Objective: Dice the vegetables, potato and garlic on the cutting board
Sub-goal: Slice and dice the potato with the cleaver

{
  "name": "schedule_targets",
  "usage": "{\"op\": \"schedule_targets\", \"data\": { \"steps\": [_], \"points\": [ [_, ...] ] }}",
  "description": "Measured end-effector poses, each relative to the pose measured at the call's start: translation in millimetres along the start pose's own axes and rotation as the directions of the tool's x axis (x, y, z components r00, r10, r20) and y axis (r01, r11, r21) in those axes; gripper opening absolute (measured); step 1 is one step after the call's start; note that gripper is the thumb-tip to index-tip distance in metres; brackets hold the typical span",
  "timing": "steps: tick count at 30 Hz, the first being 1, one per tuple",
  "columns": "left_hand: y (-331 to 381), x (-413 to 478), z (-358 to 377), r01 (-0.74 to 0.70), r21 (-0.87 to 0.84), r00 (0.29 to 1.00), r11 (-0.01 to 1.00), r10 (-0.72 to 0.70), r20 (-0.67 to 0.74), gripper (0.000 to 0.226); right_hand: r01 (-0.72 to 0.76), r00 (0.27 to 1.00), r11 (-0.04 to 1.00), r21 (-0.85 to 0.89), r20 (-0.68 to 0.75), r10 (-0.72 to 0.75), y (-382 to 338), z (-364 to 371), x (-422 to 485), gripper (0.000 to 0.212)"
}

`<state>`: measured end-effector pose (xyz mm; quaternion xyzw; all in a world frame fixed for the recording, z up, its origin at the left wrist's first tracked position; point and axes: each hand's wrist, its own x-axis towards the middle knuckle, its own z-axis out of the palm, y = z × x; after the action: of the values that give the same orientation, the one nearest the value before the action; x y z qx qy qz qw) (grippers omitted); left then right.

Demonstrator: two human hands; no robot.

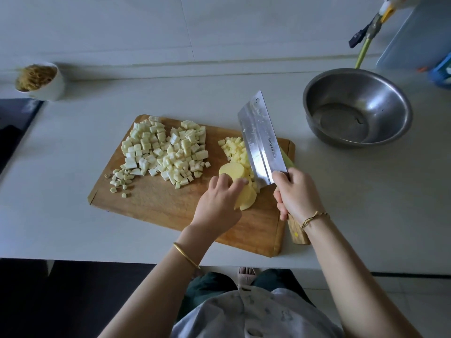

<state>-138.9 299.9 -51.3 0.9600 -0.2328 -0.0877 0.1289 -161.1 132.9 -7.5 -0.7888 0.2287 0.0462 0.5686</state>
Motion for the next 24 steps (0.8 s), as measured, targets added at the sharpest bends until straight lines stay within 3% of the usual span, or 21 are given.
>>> {"op": "schedule_targets", "data": {
  "steps": [4,15,21,24],
  "points": [
    [8,3,8,0.004,-0.007,0.998,1.000,-0.004,0.061,0.064,-0.003,1.000,1.000,-0.004,-0.023,0.003,1,-1,-2,0.029],
    [25,5,14,0.063,0.076,0.998,0.995,-0.061,-0.034,0.055,0.024,1.000,0.998,-0.057,-0.014,-0.025,7,-3,-9,0.031],
    [-8,-11,2,0.018,0.071,0.998,0.997,-0.021,0.052,0.060,0.048,0.998,0.997,-0.067,0.051,-0.045,6,2,-11,0.029],
    [-37,-20,-7,-0.040,0.065,0.991,0.997,0.032,0.130,0.073,0.065,0.992,0.994,-0.086,0.110,-0.055,6,14,-12,0.028]
  ]
}}
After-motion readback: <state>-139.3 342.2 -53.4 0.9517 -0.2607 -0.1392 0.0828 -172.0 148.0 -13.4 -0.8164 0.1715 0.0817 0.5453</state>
